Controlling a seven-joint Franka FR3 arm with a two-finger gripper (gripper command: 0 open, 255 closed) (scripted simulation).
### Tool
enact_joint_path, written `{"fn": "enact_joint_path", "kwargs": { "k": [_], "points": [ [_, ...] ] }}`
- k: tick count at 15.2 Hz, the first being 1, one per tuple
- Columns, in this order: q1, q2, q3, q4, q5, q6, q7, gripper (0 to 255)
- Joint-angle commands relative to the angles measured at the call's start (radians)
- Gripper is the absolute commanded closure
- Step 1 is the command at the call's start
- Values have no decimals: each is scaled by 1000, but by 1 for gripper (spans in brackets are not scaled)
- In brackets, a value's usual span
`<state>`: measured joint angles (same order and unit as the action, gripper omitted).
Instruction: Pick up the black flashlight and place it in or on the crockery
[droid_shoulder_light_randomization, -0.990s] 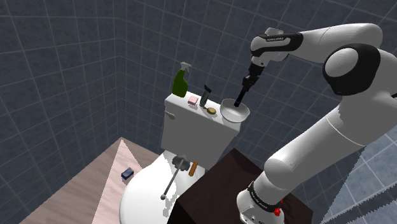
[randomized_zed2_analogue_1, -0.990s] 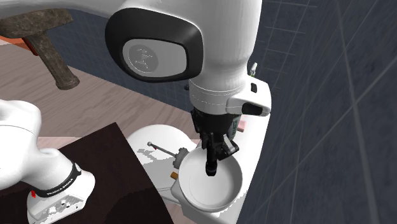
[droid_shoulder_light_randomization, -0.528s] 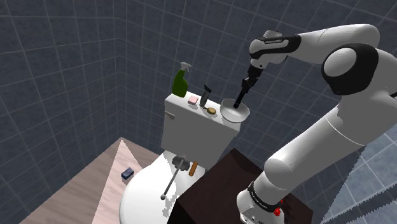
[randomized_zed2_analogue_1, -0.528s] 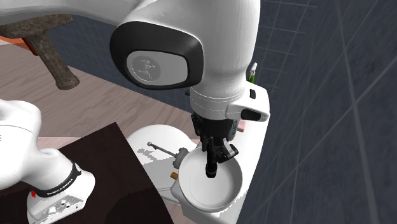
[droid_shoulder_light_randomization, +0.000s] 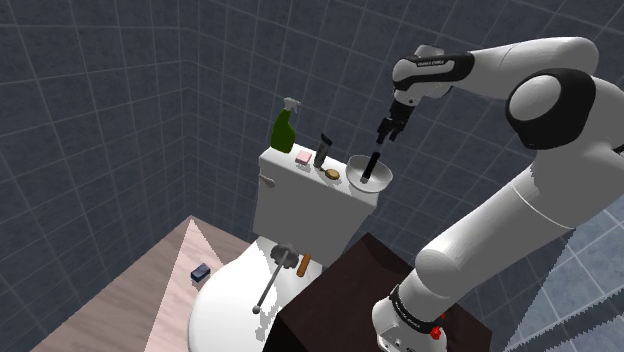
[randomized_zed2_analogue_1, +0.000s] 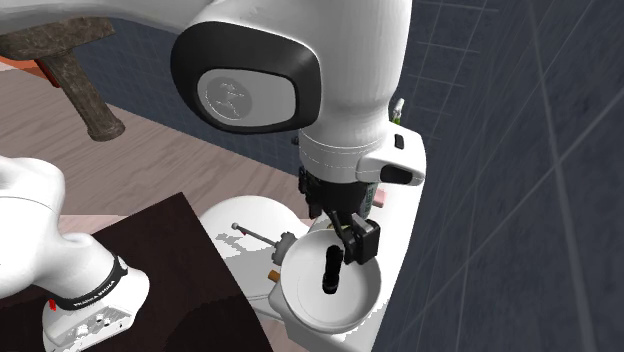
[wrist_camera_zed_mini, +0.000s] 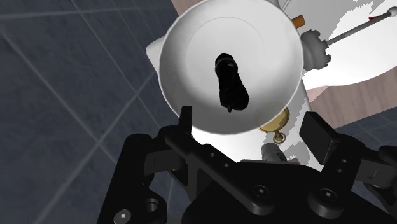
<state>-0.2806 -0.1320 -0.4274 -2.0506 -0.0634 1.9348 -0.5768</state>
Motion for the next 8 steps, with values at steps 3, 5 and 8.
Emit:
{"fn": "enact_joint_path", "kwargs": {
  "k": [3, 5, 8],
  "points": [
    [2, -17, 5, 94, -4, -110, 1, 0],
    [2, -17, 5, 94, -4, -110, 2, 0],
    [2, -17, 5, 94, -4, -110, 1, 0]
  ]
}}
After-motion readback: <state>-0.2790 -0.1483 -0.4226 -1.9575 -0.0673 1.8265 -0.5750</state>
